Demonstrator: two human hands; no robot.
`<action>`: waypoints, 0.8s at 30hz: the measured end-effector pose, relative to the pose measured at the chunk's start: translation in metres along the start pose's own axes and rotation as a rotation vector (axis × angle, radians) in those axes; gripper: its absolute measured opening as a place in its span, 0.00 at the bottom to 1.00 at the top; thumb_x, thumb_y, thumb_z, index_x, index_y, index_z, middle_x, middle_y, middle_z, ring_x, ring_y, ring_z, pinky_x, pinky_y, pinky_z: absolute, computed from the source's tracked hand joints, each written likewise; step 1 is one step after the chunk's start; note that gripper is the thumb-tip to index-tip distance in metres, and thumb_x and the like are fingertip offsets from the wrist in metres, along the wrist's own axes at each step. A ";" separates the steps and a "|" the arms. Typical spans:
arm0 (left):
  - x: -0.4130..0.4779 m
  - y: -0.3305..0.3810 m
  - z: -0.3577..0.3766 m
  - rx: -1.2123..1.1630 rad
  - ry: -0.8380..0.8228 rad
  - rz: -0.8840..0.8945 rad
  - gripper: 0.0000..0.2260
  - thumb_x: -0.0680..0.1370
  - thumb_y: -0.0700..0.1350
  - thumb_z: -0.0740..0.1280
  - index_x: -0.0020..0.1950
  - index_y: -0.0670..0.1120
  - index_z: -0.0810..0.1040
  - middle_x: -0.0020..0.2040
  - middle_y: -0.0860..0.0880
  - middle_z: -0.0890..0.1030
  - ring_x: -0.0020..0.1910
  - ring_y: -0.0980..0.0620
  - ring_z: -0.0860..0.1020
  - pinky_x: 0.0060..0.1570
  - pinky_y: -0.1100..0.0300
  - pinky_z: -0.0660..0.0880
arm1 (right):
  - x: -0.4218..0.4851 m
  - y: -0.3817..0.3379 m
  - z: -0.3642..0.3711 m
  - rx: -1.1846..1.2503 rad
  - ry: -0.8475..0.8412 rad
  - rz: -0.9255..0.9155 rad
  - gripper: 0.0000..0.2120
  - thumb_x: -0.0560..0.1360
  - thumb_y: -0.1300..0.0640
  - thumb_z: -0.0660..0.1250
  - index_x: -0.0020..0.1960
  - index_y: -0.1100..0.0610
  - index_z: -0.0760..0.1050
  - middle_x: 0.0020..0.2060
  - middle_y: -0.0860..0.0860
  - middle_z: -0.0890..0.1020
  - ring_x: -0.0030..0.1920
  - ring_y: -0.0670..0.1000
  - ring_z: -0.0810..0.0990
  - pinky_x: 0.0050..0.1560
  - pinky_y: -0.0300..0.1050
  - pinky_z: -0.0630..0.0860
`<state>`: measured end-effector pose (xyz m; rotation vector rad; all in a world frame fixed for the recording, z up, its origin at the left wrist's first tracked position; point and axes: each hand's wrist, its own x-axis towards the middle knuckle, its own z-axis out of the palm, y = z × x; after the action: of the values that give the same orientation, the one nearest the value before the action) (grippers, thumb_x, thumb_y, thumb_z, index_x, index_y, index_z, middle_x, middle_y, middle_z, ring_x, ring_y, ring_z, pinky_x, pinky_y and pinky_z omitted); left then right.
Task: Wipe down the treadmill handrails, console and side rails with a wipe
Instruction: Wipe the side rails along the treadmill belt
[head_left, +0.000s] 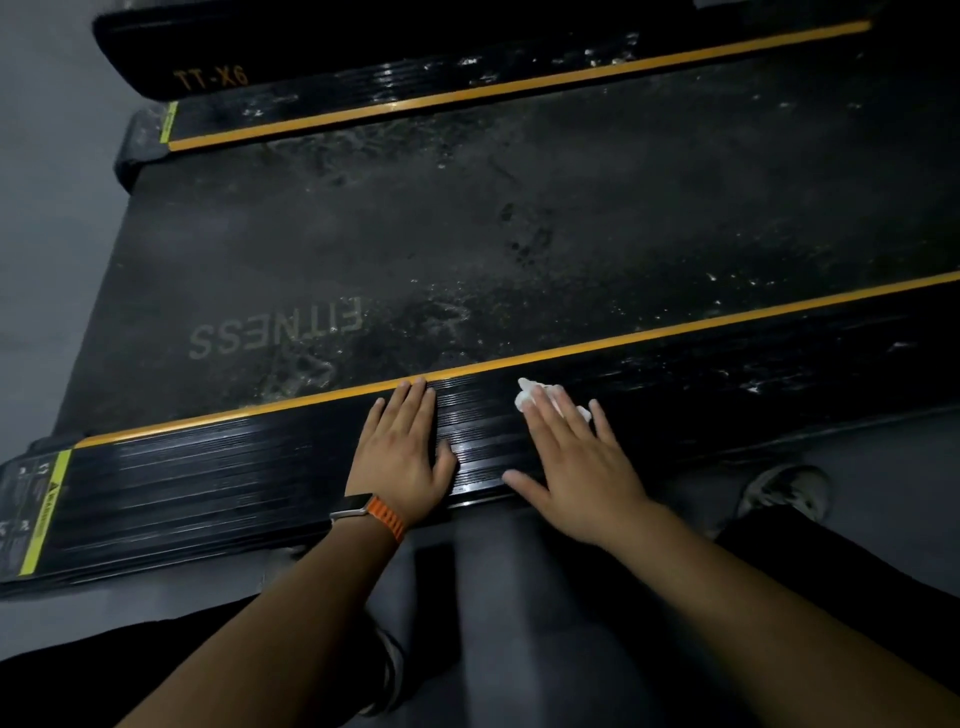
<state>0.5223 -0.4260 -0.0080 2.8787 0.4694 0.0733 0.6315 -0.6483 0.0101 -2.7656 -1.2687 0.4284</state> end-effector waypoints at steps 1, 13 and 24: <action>0.000 0.000 0.000 -0.001 -0.003 0.000 0.33 0.79 0.57 0.52 0.81 0.42 0.65 0.81 0.44 0.62 0.82 0.47 0.57 0.80 0.44 0.56 | -0.002 0.003 -0.001 -0.014 -0.004 -0.022 0.45 0.76 0.27 0.34 0.85 0.53 0.38 0.84 0.48 0.38 0.83 0.50 0.33 0.82 0.62 0.40; 0.001 0.000 -0.001 0.008 -0.006 -0.001 0.33 0.79 0.57 0.51 0.81 0.42 0.65 0.81 0.44 0.63 0.82 0.47 0.58 0.80 0.44 0.56 | -0.018 -0.002 0.021 -0.068 0.142 -0.055 0.42 0.79 0.30 0.49 0.84 0.57 0.58 0.83 0.53 0.60 0.83 0.54 0.55 0.78 0.66 0.62; 0.002 0.000 0.000 0.009 -0.011 -0.005 0.33 0.79 0.57 0.51 0.81 0.42 0.65 0.81 0.44 0.63 0.82 0.47 0.58 0.80 0.45 0.56 | -0.030 0.001 0.034 -0.116 0.244 -0.060 0.42 0.80 0.31 0.52 0.83 0.59 0.61 0.82 0.54 0.62 0.83 0.55 0.57 0.77 0.62 0.54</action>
<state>0.5238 -0.4250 -0.0080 2.8852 0.4762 0.0550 0.6044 -0.6737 -0.0164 -2.7558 -1.3496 0.0118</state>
